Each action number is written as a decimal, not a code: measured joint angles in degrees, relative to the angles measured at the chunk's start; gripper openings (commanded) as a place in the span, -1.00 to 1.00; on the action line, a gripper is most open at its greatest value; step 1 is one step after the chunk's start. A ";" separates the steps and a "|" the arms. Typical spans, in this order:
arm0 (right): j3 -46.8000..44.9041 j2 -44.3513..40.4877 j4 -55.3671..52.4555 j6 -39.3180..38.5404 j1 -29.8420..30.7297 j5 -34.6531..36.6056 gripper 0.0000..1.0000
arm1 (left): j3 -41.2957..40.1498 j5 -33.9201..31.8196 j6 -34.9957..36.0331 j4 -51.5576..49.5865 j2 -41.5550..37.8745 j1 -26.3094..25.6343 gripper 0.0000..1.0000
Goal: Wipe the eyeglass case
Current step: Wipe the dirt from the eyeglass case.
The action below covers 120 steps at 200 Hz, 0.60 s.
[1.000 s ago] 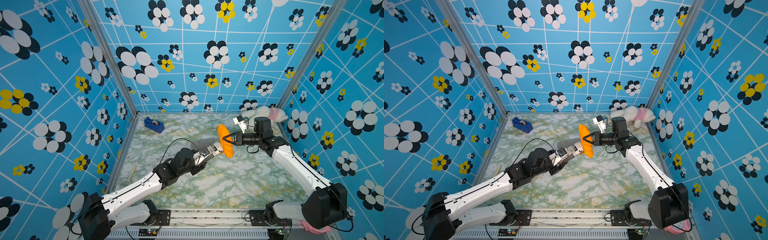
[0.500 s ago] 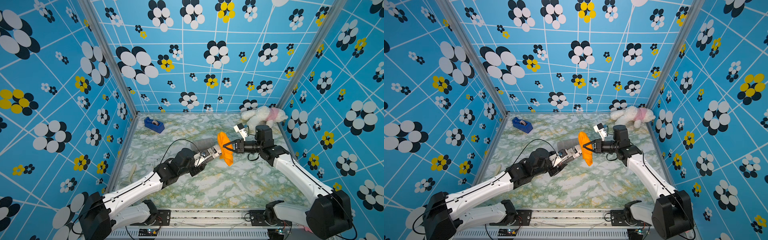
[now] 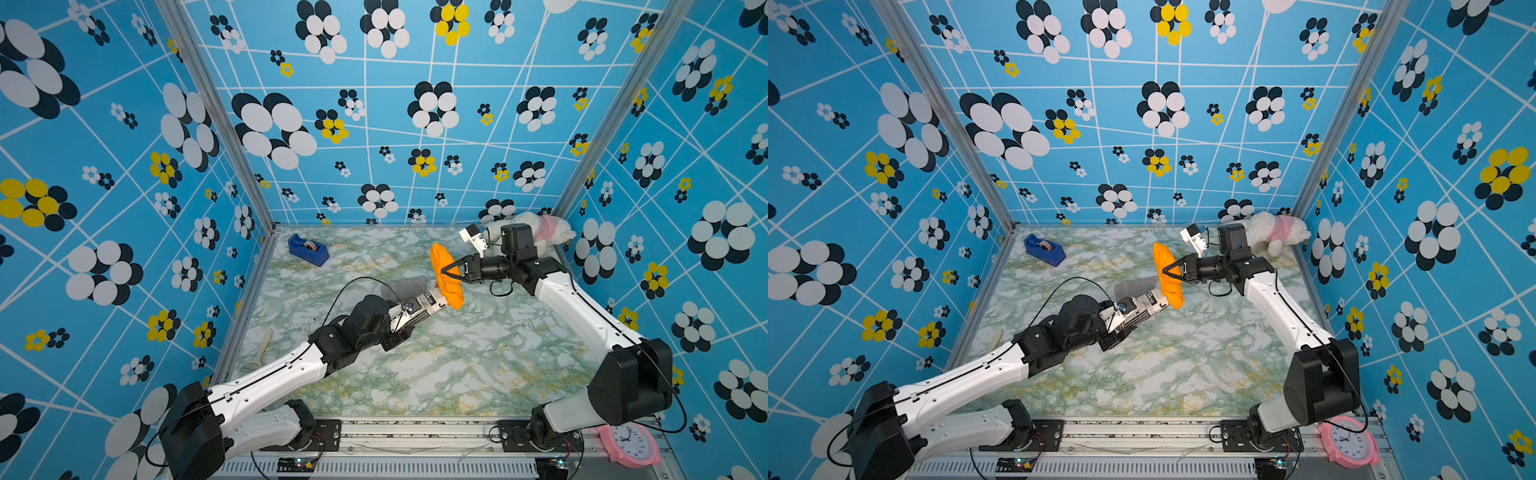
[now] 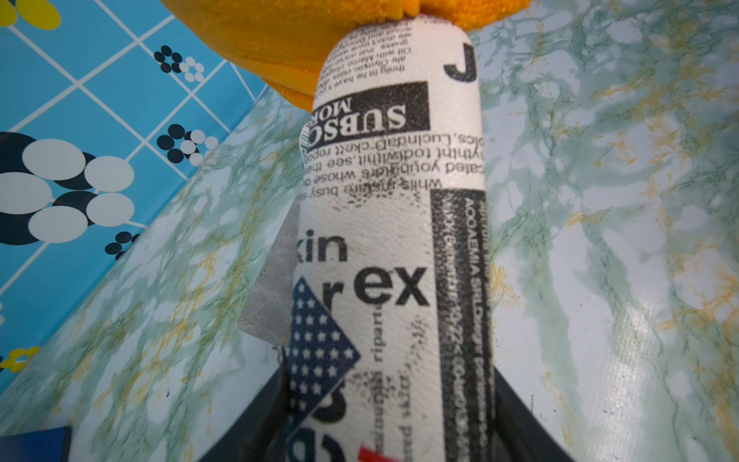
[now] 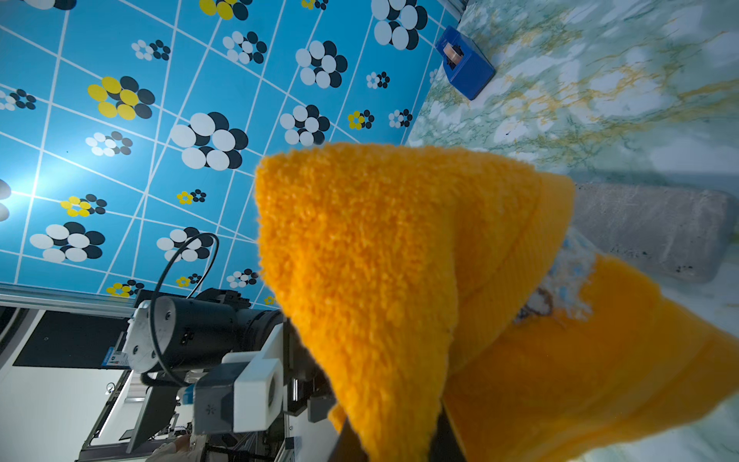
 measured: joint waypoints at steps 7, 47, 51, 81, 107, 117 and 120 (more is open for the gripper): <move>0.26 0.46 -0.59 -0.63 0.00 -0.44 -1.00 | 0.00 -0.11 0.17 -0.11 -0.13 0.00 -0.77; -3.15 -1.49 0.35 -0.24 0.31 -3.91 -1.00 | 0.00 -1.70 1.55 -0.13 -0.33 -0.28 -0.78; -3.89 -1.90 0.61 0.00 0.42 -4.22 -1.00 | 0.00 -1.79 1.64 -0.13 -0.33 -0.28 -0.78; -12.31 -5.92 6.91 5.70 1.27 -7.56 -1.00 | 0.00 -3.06 2.89 -0.76 -0.11 -0.26 -0.78; -19.21 -9.42 14.14 13.62 1.53 -10.36 -1.00 | 0.00 -4.39 4.35 -0.15 0.09 -0.24 -0.77; -21.07 -10.45 16.11 16.50 1.53 -11.19 -1.00 | 0.00 -5.09 5.09 0.35 0.20 -0.20 -0.77; -21.53 -10.75 16.59 17.62 1.53 -11.37 -1.00 | 0.00 -5.33 5.44 0.57 0.22 -0.15 -0.77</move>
